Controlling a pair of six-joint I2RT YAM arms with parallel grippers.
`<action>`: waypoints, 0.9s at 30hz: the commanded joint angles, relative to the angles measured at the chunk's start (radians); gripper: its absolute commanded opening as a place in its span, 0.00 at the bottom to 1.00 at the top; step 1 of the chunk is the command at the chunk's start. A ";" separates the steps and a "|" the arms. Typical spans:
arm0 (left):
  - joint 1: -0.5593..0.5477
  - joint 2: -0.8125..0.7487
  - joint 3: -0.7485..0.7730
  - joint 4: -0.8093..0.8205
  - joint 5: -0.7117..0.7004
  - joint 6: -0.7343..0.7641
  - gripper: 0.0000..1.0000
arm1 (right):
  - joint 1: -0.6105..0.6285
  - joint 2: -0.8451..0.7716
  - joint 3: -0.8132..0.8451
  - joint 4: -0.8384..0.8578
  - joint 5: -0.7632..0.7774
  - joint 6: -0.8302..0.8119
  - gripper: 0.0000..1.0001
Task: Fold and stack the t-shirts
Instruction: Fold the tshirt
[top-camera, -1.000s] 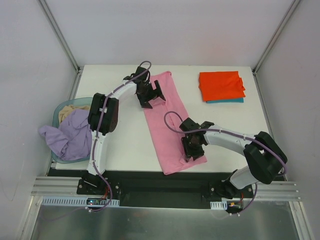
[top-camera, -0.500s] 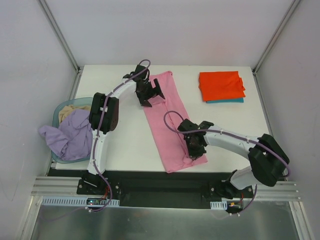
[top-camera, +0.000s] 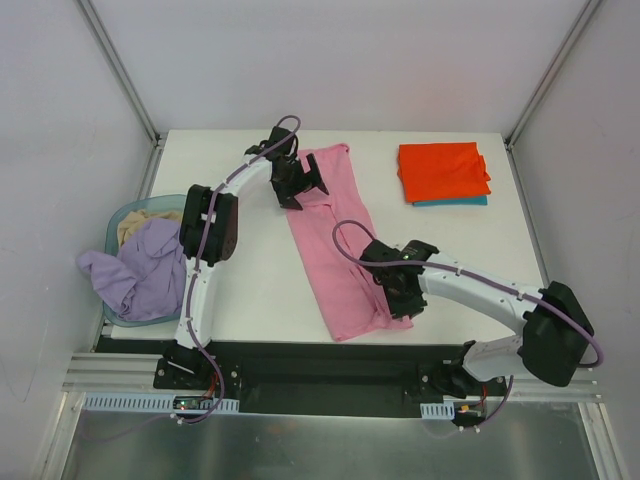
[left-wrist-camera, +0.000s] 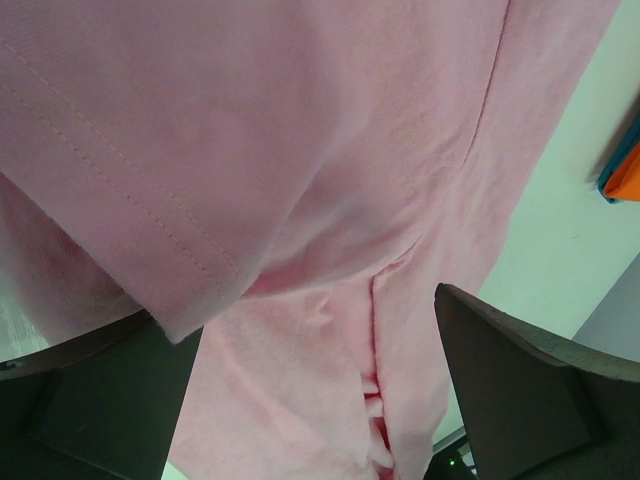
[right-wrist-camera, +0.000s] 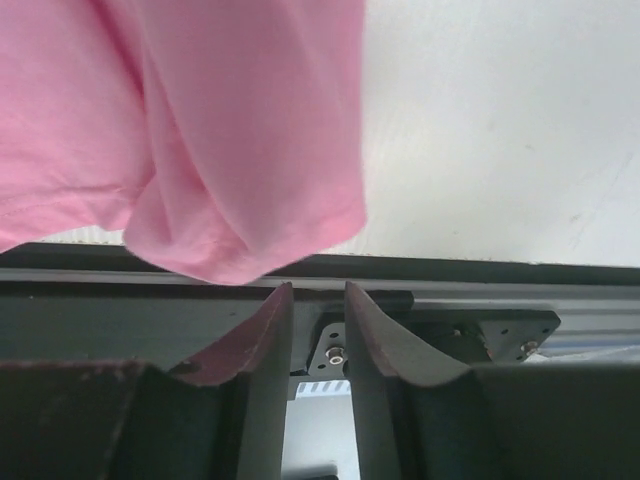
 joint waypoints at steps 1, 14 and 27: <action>0.020 0.013 0.025 -0.015 -0.038 0.071 0.99 | 0.006 0.048 -0.023 0.122 -0.139 -0.043 0.31; 0.097 0.067 0.213 -0.070 0.037 0.270 0.99 | 0.009 -0.032 0.039 0.163 -0.190 -0.100 0.55; -0.016 -0.345 -0.050 -0.083 0.137 0.271 1.00 | -0.396 -0.136 0.069 0.255 -0.325 -0.165 0.97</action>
